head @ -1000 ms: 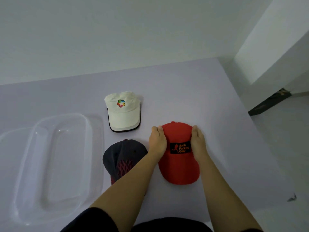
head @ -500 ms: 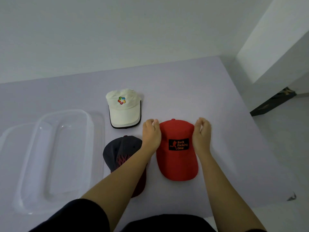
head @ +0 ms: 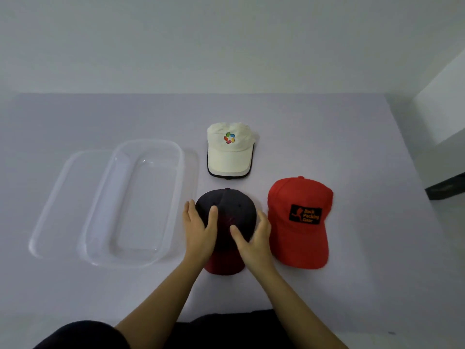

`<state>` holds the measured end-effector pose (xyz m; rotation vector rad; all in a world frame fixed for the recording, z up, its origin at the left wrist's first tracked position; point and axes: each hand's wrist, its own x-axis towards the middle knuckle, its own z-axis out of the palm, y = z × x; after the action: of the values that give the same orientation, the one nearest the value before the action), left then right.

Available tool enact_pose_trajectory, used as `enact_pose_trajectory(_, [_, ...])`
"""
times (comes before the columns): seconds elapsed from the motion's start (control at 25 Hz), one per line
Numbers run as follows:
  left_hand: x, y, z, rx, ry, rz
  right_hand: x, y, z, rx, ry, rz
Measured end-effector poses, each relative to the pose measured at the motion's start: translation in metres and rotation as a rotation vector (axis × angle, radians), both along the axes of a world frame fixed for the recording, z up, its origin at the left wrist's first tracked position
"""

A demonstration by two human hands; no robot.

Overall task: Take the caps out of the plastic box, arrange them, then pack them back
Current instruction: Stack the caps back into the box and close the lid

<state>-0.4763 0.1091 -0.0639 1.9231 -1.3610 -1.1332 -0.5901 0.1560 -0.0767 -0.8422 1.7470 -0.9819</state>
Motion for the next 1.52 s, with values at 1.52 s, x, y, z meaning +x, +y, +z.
enact_pose_trajectory(1.52, [0.011,-0.030,0.038,0.601,0.810,-0.081,-0.034,-0.020,0.036,-0.166,-0.919,-0.292])
